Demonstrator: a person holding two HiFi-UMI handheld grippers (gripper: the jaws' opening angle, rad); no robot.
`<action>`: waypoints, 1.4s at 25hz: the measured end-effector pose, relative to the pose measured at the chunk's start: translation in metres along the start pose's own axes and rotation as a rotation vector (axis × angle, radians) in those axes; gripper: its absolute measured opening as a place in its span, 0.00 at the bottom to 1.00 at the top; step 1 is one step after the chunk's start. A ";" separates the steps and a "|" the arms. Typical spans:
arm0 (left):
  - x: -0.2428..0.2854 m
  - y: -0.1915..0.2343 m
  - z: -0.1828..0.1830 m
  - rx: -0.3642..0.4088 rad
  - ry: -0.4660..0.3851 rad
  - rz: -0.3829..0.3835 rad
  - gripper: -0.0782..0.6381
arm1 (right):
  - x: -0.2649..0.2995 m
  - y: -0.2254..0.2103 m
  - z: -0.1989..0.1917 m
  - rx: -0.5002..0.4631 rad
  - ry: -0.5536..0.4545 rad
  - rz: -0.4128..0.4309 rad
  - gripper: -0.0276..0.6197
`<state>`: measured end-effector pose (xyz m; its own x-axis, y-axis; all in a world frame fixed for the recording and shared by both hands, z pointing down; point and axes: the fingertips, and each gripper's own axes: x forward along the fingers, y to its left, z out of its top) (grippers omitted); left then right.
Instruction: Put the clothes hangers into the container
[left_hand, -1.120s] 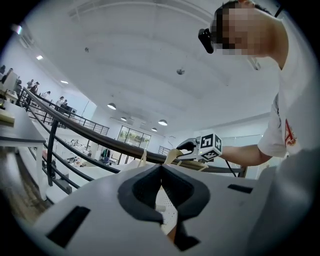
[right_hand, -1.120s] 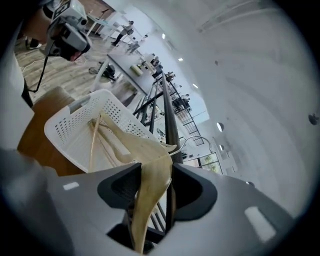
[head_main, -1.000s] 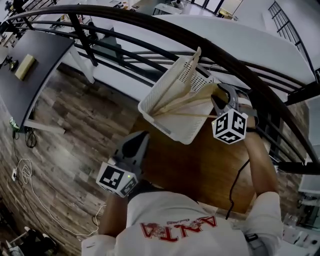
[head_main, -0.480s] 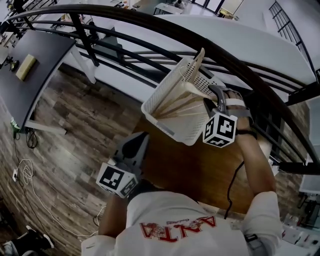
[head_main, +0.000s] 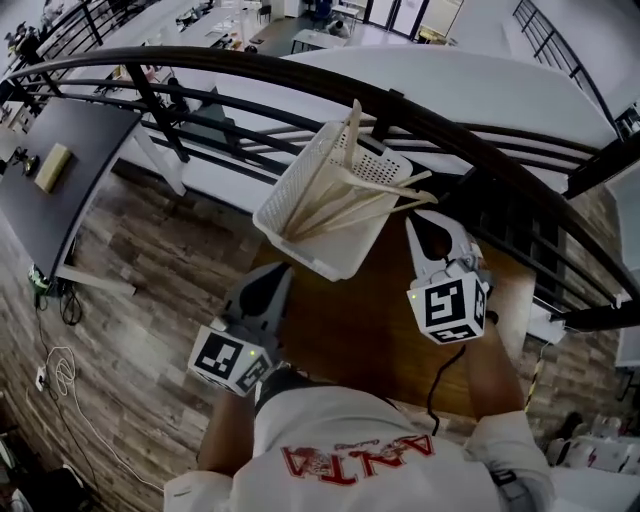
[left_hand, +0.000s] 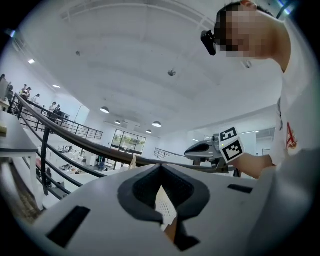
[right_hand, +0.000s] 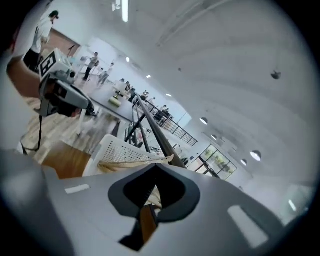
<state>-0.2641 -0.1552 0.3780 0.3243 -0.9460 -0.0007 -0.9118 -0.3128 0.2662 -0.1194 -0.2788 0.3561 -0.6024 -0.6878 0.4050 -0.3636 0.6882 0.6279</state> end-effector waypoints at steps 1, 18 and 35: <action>0.000 -0.009 0.006 0.012 -0.010 -0.005 0.12 | -0.011 -0.002 -0.005 0.064 -0.018 -0.009 0.05; 0.022 -0.149 0.038 0.193 -0.040 -0.146 0.12 | -0.167 -0.031 -0.081 0.583 -0.255 -0.177 0.05; 0.026 -0.207 0.026 0.237 -0.025 -0.162 0.12 | -0.217 -0.040 -0.126 0.683 -0.315 -0.197 0.05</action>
<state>-0.0734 -0.1171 0.2975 0.4669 -0.8829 -0.0497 -0.8830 -0.4685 0.0275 0.1155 -0.1857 0.3267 -0.6175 -0.7846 0.0564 -0.7807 0.6200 0.0781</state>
